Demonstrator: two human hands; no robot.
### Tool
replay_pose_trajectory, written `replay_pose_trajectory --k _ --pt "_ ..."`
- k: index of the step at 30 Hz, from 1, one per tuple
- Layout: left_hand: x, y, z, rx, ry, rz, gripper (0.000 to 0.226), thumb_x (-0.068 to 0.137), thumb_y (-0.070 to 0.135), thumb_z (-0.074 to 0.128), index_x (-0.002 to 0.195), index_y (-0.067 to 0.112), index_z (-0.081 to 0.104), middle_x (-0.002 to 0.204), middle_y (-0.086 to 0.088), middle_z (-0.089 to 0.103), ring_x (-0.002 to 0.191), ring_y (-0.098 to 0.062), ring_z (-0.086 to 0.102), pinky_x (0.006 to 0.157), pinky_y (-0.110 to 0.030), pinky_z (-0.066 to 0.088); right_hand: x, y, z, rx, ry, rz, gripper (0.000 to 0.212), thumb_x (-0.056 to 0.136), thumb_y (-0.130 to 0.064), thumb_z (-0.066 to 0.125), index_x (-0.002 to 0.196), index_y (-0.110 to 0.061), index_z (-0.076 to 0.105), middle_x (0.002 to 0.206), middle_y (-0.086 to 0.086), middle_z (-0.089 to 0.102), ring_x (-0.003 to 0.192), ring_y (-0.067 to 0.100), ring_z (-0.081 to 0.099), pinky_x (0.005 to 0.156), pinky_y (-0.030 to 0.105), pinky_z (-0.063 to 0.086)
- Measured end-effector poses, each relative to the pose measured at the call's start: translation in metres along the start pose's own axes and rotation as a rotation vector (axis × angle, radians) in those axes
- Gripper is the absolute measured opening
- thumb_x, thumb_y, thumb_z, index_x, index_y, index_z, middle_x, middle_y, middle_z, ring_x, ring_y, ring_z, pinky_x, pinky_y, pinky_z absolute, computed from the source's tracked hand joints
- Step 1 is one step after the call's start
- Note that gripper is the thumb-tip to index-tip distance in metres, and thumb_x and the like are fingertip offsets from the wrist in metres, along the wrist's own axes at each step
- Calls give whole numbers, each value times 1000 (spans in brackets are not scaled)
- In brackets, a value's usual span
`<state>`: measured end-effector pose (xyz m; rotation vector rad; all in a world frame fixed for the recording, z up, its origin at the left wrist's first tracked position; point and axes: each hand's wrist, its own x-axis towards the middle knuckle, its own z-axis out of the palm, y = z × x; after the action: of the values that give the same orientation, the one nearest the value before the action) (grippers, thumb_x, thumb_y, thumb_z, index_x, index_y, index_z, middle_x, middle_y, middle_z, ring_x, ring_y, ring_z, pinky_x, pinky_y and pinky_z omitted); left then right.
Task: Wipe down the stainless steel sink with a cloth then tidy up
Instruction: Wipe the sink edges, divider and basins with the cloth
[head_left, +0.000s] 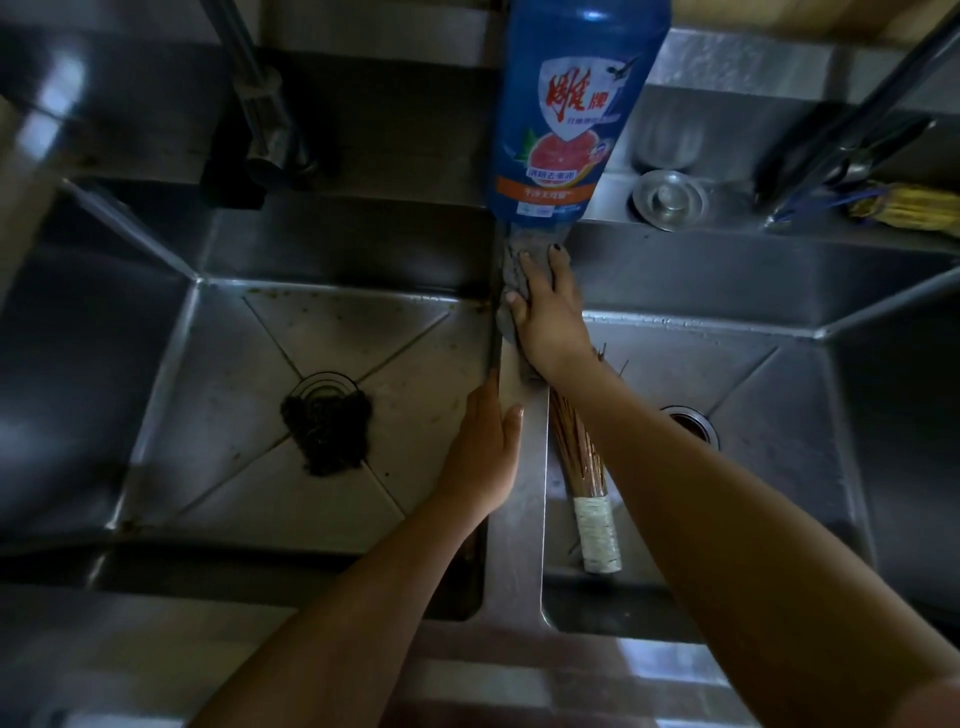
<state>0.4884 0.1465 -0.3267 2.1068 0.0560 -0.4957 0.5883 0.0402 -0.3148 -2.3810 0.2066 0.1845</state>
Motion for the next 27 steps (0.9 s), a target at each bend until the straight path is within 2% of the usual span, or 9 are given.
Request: replay_pose_trajectory --k 3,6,8,10,13,16,18,22,27 --pt "-1 0 -1 -41 3 27 50 99 32 33 145 25 15 144 -2 35 127 -15 40 92 -19 30 -23 2 2 -30 12 -18 48 99 -28 39 145 -24 27 157 4 5 141 30 15 113 41 21" --pt "1 -1 -4 -174 -65 57 52 94 46 34 143 37 21 142 2 42 127 -14 44 104 -39 38 -50 2 3 -66 26 0 46 99 -25 40 144 -29 29 157 1 11 138 27 23 108 36 29" --pt "5 -12 -2 -217 -95 65 51 89 49 34 139 39 29 139 4 45 127 -13 44 105 -44 37 -64 1 4 -97 21 17 47 99 -21 39 144 -30 29 156 -1 13 138 25 23 106 33 31" --pt "4 -16 -3 -204 -84 44 47 86 50 33 131 38 41 133 1 51 122 -13 48 104 -41 38 -75 0 3 -142 16 13 48 98 -17 40 143 -29 30 156 0 15 139 25 23 105 33 33" --pt "-10 -10 -14 -188 -33 -25 55 86 53 32 130 24 46 132 -5 50 121 -19 48 105 -38 37 -87 -2 3 -165 5 19 52 95 -13 45 143 -27 31 155 1 20 137 26 27 104 36 36" --pt "-19 -2 -29 -128 -2 -64 42 98 32 34 135 12 41 138 -9 43 127 -20 40 98 -17 25 -98 -6 2 -147 81 -8 46 97 -19 41 142 -26 35 152 2 28 136 28 30 106 40 35" --pt "-23 0 -38 -97 24 -38 40 99 28 33 135 11 41 140 -9 42 127 -19 40 92 -12 23 -104 -10 1 -111 139 -45 43 98 -21 40 141 -24 37 150 3 32 137 26 28 109 39 30" --pt "-28 7 -56 -81 48 -23 43 99 34 30 138 17 37 142 -3 41 128 -15 39 95 -18 26 -106 -28 0 41 198 -120 39 97 -28 39 136 -23 44 140 3 47 131 22 39 108 39 35" --pt "-29 11 -92 -81 63 21 42 99 38 27 138 22 36 137 4 43 121 -7 39 94 -21 28 -106 -61 3 268 179 -92 33 98 -29 39 131 -30 43 124 -1 54 110 15 54 89 35 50"
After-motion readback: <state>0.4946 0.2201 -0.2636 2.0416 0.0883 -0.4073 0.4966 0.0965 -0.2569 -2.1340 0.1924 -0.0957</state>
